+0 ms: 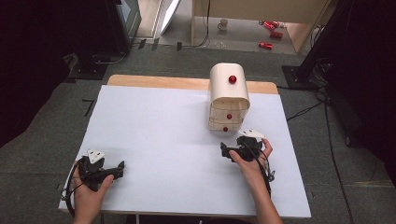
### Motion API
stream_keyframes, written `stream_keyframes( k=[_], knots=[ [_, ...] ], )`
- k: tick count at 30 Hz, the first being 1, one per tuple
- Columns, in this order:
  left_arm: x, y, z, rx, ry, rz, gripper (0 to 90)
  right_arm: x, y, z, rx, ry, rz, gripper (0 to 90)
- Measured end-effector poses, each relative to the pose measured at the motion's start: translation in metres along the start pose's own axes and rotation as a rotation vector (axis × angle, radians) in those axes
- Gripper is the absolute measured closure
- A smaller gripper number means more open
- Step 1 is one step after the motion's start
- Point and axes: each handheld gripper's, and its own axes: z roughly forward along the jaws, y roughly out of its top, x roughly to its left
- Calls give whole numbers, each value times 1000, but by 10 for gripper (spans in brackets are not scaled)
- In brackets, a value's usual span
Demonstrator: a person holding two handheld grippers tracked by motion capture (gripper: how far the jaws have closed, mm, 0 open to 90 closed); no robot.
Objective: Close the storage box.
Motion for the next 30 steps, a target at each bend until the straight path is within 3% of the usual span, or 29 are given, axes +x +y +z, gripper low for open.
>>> stream_keyframes(
  k=[5, 14, 30],
  knots=[
    [0, 0, 0, 0, 0, 0, 16, -22, -20, -10, 18, -33, 25, 0],
    [0, 0, 0, -1, 0, 0, 16, -48, -48, -33, 25, -64, 50, 0],
    [0, 0, 0, -1, 0, -1, 16, -87, -78, -75, 37, -137, 82, 0]
  ],
)
